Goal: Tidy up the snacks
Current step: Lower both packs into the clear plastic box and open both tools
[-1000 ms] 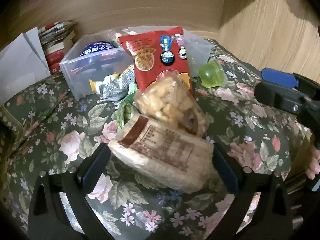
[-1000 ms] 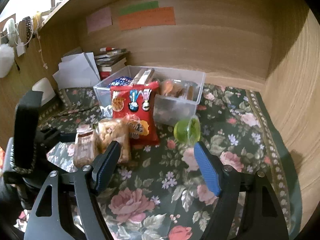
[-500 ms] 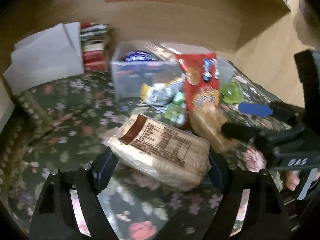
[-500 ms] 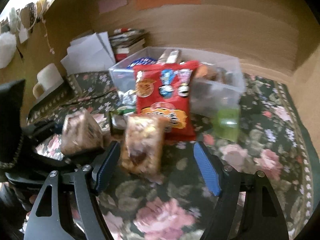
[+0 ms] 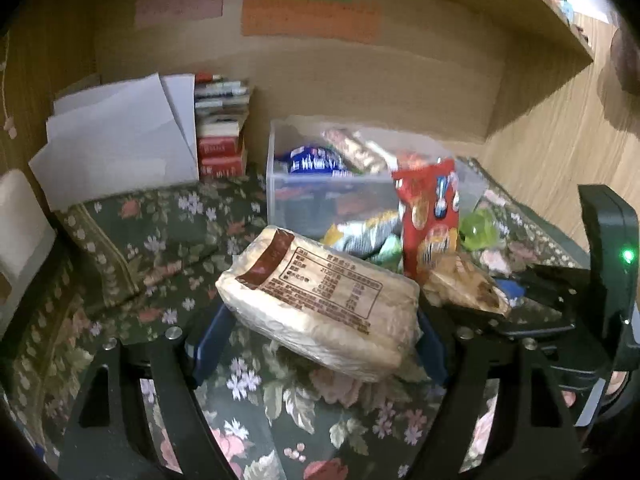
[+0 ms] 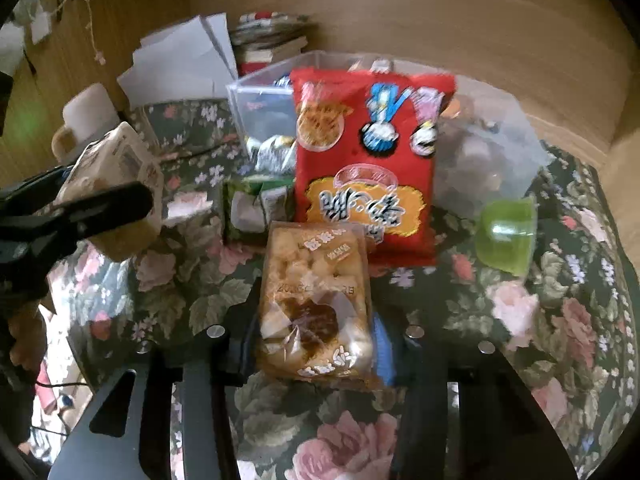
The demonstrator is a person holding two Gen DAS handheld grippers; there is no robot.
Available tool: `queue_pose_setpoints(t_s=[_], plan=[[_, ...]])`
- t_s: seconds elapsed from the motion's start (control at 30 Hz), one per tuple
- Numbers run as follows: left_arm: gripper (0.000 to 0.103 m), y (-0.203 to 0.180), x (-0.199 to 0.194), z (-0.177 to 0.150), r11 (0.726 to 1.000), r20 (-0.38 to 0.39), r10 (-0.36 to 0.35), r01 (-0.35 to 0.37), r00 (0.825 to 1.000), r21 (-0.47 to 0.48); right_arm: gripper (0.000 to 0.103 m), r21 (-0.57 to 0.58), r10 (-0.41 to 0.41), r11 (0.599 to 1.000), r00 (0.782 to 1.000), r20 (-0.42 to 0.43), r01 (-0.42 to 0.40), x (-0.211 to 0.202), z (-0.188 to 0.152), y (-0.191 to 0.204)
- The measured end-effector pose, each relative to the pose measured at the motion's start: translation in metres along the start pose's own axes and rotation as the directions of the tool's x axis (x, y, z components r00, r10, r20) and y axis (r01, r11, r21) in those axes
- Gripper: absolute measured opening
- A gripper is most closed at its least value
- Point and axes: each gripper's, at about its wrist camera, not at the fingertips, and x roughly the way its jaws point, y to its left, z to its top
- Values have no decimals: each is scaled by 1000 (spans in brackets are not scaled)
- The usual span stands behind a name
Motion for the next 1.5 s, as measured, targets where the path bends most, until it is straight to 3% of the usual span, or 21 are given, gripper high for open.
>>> queue_pose_setpoints(t_s=[0.23,0.43,0.8,1.1,1.5], plan=[[80,-2,-7,31,1000,65,6,-6,998,1,42,17,-24,1000,993,118,22,-45,10,-15],[80,-7,-11,62,1000,123,13,-14,992,12,42,49,-66,997,974,219,56,-74,29,-33],[80,-18,-4,104,999,188,26,-32,982,30,42,74,-106,993,946,305,87,-73,76,-51],[80,-17,37,130,1000,150,26,-28,988,13,42,44,-110,994,954,277,102,-47,106,-59],[80,0,109,133,999,14,35,-35,999,-2,42,39,-93,995,985,143,88,18,128,-74]])
